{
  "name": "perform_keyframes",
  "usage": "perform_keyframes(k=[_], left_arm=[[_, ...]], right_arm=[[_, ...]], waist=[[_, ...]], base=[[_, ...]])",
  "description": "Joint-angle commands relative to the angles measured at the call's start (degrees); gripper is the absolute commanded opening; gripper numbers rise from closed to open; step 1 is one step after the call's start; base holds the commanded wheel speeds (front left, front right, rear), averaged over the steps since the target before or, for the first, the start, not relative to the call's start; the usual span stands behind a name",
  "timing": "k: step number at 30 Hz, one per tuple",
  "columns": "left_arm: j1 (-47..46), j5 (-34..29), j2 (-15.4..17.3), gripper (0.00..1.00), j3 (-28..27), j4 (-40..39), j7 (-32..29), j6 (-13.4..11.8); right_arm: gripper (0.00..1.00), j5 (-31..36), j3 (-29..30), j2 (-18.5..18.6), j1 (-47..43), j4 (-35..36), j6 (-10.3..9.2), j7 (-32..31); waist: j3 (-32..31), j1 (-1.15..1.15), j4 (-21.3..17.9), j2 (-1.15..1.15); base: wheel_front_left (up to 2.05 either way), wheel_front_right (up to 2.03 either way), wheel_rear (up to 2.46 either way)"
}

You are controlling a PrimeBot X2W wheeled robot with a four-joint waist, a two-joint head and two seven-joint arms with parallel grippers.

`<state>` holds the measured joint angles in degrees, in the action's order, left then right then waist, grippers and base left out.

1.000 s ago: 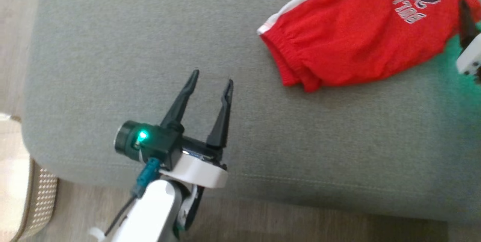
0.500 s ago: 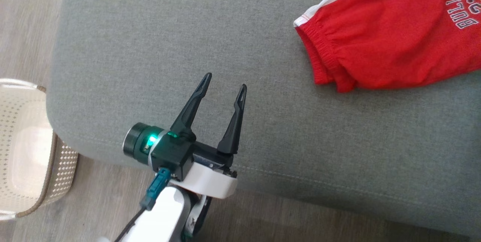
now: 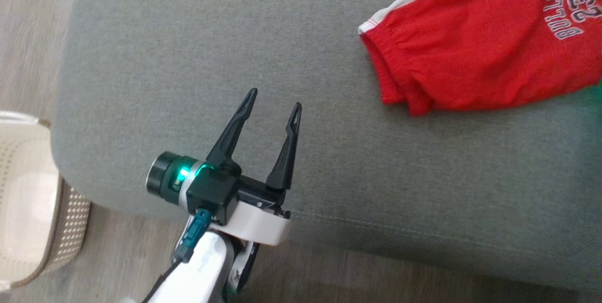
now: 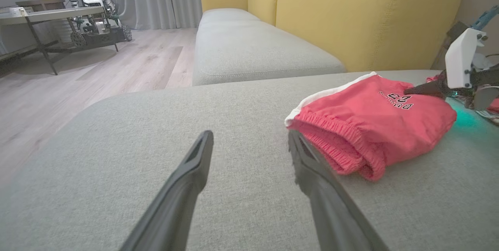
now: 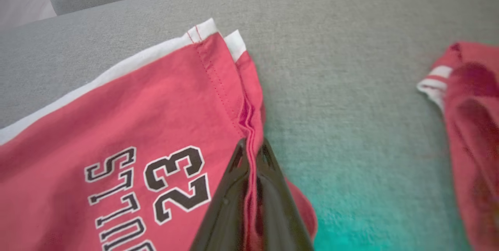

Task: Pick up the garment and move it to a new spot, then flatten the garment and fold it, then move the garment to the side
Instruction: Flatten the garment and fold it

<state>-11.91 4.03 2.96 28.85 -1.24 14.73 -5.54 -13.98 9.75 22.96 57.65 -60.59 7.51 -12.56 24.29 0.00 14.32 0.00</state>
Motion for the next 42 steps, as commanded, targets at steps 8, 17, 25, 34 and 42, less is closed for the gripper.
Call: perform_keyframes(k=[8,17,25,34,42], left_arm=[[1.8,-0.9,0.3,1.00,-3.0,-1.4,0.3,0.0],[2.8,-1.1,0.2,1.00,-2.8,-0.7,0.3,0.3],[3.7,-1.0,0.2,1.00,-3.4,-0.2,0.3,0.4],[3.9,-0.4,0.1,1.00,-2.7,0.5,0.3,0.3],[3.6,-0.3,0.0,1.00,-2.6,0.5,0.3,0.2]], right_arm=[[0.00,-4.9,-4.1,1.3,-4.2,4.5,-0.02,3.4],[0.00,-5.9,-7.6,3.6,-7.9,10.5,-0.02,5.0],[0.00,-4.9,-9.8,0.2,-9.8,19.9,-0.02,2.8],[0.00,-0.5,-10.9,-10.4,-13.5,30.1,-0.02,-1.4],[0.00,2.4,-13.1,-18.5,-16.3,34.1,-0.02,-3.4]], waist=[[-4.4,0.00,-5.3,0.00],[-6.6,0.00,-7.0,0.00],[-8.1,0.00,-6.9,0.00],[-9.7,0.00,-6.2,0.00],[-9.4,0.00,-5.2,0.00]], base=[[0.00,0.00,0.00],[0.00,0.00,0.00],[0.00,0.00,0.00],[0.00,0.00,0.00],[0.00,0.00,0.00]])
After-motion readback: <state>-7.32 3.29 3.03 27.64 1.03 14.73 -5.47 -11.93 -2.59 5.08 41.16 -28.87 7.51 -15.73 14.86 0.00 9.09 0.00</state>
